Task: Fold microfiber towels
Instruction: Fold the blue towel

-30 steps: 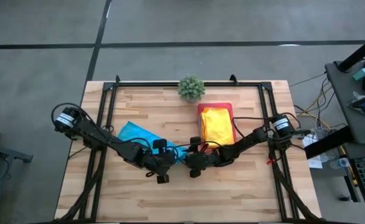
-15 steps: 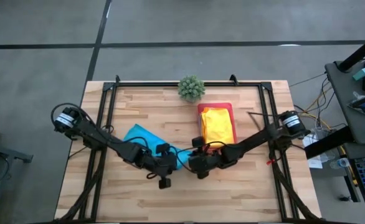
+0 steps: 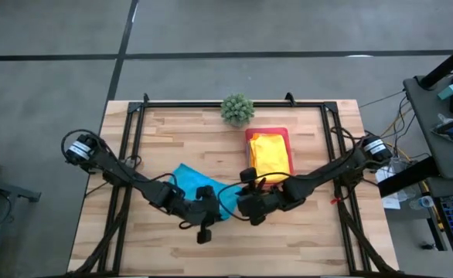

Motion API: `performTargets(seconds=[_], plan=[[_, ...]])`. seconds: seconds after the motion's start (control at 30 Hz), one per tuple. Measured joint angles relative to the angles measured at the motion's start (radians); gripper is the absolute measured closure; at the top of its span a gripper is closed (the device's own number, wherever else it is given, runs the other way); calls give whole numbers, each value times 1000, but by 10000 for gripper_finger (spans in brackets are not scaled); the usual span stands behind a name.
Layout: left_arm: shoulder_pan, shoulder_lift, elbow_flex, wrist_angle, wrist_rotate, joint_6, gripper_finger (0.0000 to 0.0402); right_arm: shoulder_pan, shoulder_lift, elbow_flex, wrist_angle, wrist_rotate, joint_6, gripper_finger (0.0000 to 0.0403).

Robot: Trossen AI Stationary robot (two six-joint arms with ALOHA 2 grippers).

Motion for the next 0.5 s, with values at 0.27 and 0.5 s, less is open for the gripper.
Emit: performTargets(seconds=[0.27,0.5], plan=[[-50,-54,0,-177,-107,-52,401,-40,107,146,-20,-48,-92,394],[-74,-88,0,-390,-118,-174,401,-114,236,281,-27,-55,-165,394]])
